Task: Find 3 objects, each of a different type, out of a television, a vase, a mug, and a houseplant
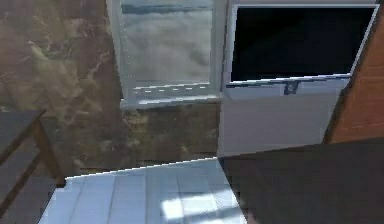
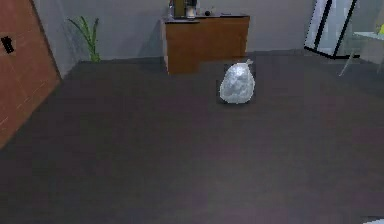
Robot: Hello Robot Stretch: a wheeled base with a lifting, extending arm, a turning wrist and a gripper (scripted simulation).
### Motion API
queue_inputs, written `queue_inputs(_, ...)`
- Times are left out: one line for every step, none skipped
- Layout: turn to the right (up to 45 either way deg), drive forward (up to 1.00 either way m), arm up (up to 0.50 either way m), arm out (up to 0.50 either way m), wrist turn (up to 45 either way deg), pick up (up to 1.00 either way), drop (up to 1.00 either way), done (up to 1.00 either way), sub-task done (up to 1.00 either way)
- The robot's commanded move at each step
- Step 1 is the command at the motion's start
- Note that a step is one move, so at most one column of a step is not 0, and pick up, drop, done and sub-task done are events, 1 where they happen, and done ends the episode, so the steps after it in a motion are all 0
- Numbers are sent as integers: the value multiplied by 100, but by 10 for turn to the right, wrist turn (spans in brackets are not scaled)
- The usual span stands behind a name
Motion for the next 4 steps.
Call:
queue_inputs(0,90,0,0,0,0,0,0,0)
queue_inputs(420,0,0,0,0,0,0,0,0)
queue_inputs(0,0,0,0,0,0,0,0,100)
queue_inputs(450,0,0,0,0,0,0,0,0)
